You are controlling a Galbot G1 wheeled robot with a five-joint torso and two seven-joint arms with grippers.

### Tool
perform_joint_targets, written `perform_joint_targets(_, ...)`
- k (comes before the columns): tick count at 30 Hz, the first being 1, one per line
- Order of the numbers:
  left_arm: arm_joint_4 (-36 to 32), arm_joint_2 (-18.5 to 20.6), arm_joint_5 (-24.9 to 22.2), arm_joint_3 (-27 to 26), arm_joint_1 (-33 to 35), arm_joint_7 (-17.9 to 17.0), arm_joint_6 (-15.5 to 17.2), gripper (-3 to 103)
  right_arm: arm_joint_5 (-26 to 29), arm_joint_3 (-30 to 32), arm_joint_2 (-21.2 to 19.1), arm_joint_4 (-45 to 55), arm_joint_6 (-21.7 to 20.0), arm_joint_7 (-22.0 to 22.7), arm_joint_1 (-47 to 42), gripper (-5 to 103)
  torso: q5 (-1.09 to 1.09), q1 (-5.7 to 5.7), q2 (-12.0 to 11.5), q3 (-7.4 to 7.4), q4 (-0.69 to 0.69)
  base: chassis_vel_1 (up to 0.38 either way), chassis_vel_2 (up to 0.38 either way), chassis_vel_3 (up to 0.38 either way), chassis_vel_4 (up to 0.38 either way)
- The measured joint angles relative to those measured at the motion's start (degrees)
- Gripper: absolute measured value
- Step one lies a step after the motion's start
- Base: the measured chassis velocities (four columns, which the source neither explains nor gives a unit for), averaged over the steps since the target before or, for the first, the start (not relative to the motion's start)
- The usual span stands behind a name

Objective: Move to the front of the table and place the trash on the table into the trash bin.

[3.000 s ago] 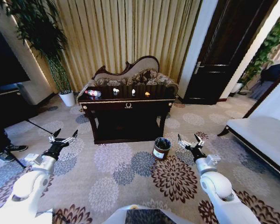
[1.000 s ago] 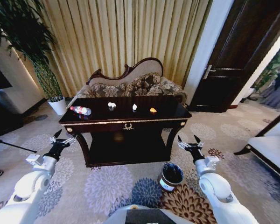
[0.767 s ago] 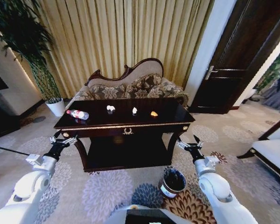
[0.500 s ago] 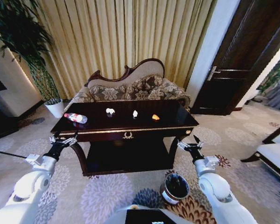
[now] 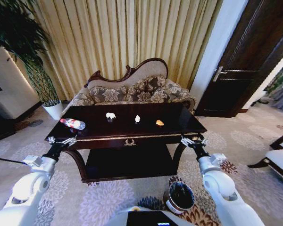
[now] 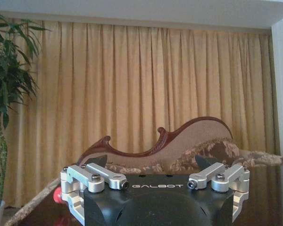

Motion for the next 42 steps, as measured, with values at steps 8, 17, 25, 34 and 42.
perform_joint_targets(8,-2.5,-0.4,-0.7,-3.7,1.3,-0.9,2.4,100,6.0,-4.2,-5.9,-1.4,-7.9,0.0,12.0,100,-0.01,0.05,0.0,0.02,0.02,0.000,0.000,0.000,0.000)
perform_joint_targets(17,-0.3,-1.3,1.3,-5.1,2.3,-1.2,3.7,100,9.5,-10.5,-10.1,-5.9,-17.6,0.0,23.4,100,0.00,0.04,0.0,0.02,0.00,0.000,0.000,0.000,0.000)
perform_joint_targets(25,-2.6,-2.4,1.6,-6.1,3.1,-2.1,6.6,100,12.5,-19.1,-9.5,-14.2,-25.5,0.0,36.0,100,0.00,0.05,0.0,0.02,0.02,0.000,0.000,0.000,0.000)
perform_joint_targets(34,-3.3,-4.0,2.7,-5.6,3.4,-2.3,6.9,100,11.7,-23.8,-6.1,-17.0,-27.7,0.0,37.1,100,0.00,0.05,0.0,0.02,0.00,0.000,0.000,0.000,0.000)
perform_joint_targets(42,-3.7,-4.4,3.2,-5.2,3.7,-2.3,6.9,100,10.1,-25.5,-2.5,-21.8,-27.3,0.0,40.1,100,0.00,0.05,0.0,0.02,0.01,0.000,0.000,0.000,0.000)
